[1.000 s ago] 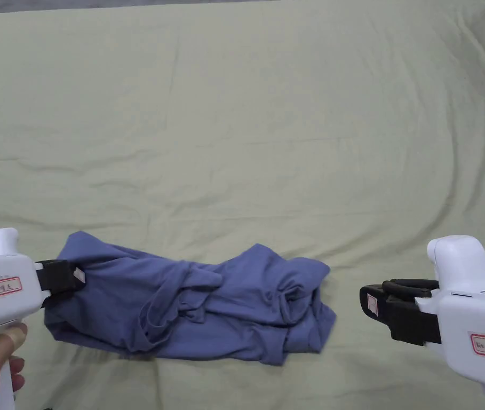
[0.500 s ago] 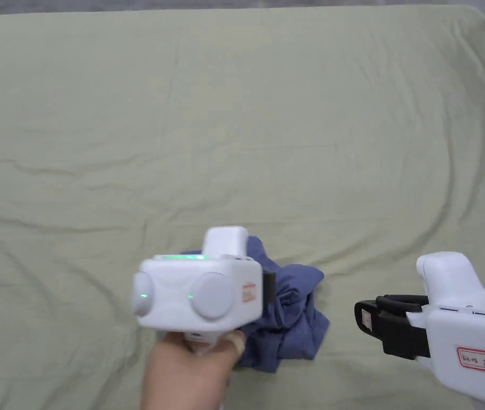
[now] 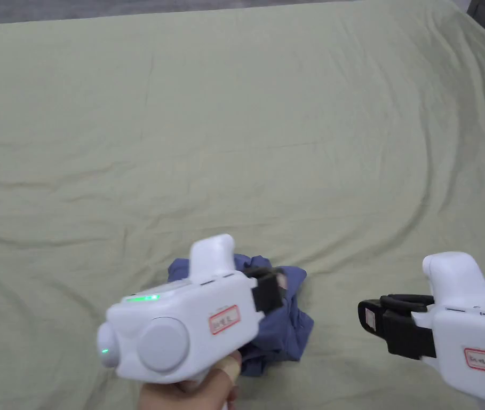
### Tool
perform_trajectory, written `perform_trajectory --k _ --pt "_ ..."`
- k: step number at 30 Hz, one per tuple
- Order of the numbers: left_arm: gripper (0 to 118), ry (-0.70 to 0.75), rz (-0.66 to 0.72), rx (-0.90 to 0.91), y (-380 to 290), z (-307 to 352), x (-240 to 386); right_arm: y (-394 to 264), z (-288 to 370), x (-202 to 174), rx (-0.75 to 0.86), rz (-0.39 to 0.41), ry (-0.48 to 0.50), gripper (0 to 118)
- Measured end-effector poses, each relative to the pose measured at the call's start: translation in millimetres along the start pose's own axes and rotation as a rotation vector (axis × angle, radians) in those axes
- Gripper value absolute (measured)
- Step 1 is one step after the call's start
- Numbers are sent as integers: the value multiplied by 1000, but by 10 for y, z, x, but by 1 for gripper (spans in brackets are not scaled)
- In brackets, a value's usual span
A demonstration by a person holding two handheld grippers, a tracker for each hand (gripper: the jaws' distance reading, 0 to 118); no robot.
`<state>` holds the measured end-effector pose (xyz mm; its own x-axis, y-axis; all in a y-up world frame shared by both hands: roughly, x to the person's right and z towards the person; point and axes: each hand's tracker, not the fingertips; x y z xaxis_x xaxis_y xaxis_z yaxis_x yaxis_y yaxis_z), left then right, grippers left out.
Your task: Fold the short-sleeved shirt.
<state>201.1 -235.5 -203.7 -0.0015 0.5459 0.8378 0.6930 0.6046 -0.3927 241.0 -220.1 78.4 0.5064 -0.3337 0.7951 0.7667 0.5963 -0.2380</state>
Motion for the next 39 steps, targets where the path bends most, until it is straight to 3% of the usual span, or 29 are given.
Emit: perform_trajectory --k 2,3,6,9,12,15,21,26,35,39 --pt "1 271 -129 -38 73 15 -56 5 58 75 16 -22 -4 2" --pt "1 314 -165 -42 100 -19 -107 10 80 109 23 -28 -9 2" --pt "1 336 -142 -128 96 -210 -296 21 115 170 40 -40 -37 2" --pt "1 302 -208 -246 -119 -664 -298 -1 158 198 48 -66 -60 2" --pt "0 261 -296 -341 -447 -1098 -69 -33 182 204 37 -76 -78 2" --pt "0 249 -353 -318 -598 -1261 215 -65 221 206 19 -65 -114 2" --pt "0 90 -275 -365 -556 -1333 577 -49 316 251 62 -125 -119 2" --pt "0 -41 -234 -283 -375 -609 450 93 285 171 79 -93 -132 2" --pt "0 332 -68 -124 28 510 -766 256 -960 -304 -56 -26 -59 2" --pt "0 334 8 -114 40 603 -971 59 -1663 -373 -228 0 -132 2"
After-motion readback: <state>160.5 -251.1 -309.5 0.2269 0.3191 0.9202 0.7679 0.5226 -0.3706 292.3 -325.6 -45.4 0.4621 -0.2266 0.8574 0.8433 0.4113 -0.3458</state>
